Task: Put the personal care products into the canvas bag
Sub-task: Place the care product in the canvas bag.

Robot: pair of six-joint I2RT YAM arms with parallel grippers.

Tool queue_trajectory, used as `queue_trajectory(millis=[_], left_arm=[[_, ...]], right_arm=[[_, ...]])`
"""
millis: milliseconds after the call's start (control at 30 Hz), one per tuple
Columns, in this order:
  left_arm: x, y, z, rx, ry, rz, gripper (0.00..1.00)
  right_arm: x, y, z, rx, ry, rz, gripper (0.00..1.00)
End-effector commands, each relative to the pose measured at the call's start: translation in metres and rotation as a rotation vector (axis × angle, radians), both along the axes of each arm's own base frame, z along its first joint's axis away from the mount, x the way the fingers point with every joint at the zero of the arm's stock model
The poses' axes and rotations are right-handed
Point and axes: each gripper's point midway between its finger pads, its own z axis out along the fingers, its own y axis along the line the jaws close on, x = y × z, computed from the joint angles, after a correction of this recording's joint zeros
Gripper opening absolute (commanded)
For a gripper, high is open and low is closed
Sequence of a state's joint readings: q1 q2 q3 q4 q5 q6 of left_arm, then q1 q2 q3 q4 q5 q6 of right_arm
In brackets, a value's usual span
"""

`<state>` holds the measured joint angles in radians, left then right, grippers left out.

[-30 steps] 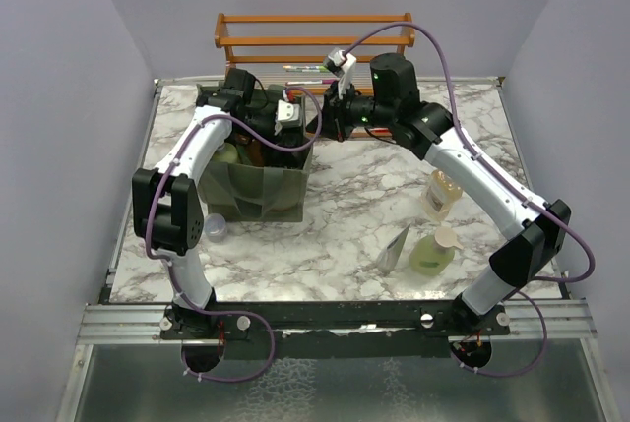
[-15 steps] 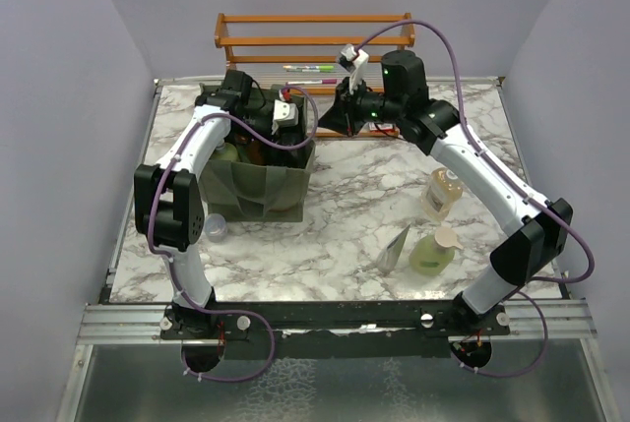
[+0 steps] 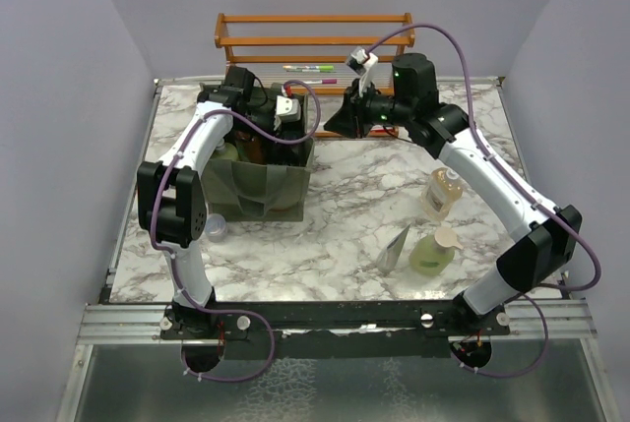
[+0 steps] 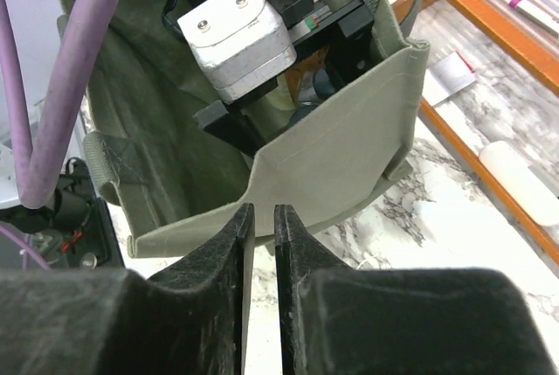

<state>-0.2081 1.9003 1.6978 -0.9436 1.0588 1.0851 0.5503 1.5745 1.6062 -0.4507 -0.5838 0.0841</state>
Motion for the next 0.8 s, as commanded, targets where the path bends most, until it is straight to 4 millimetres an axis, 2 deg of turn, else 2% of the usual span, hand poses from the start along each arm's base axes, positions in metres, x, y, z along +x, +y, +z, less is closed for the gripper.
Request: queue_trajectory(millis=[0,167,433,600,767], left_arm=[[0.014,0.004,0.000,0.030,-0.062,0.018,0.08],[0.013,0.003,0.001,0.025,-0.057,0.021,0.00],[0.013,0.004,0.002,0.028,-0.059,0.026,0.00],[0.013,0.004,0.002,0.032,-0.060,0.029,0.00],[0.014,0.004,0.002,0.030,-0.064,0.028,0.00]], right_arm=[[-0.008,0.009,-0.005,0.039,0.057,0.061,0.24],[-0.009,0.019,-0.012,0.037,0.093,0.069,0.38],[-0.010,0.037,-0.027,0.033,0.155,0.093,0.52],[-0.010,0.045,-0.030,0.029,0.172,0.101,0.56],[-0.005,0.050,-0.044,0.009,0.206,0.078,0.56]])
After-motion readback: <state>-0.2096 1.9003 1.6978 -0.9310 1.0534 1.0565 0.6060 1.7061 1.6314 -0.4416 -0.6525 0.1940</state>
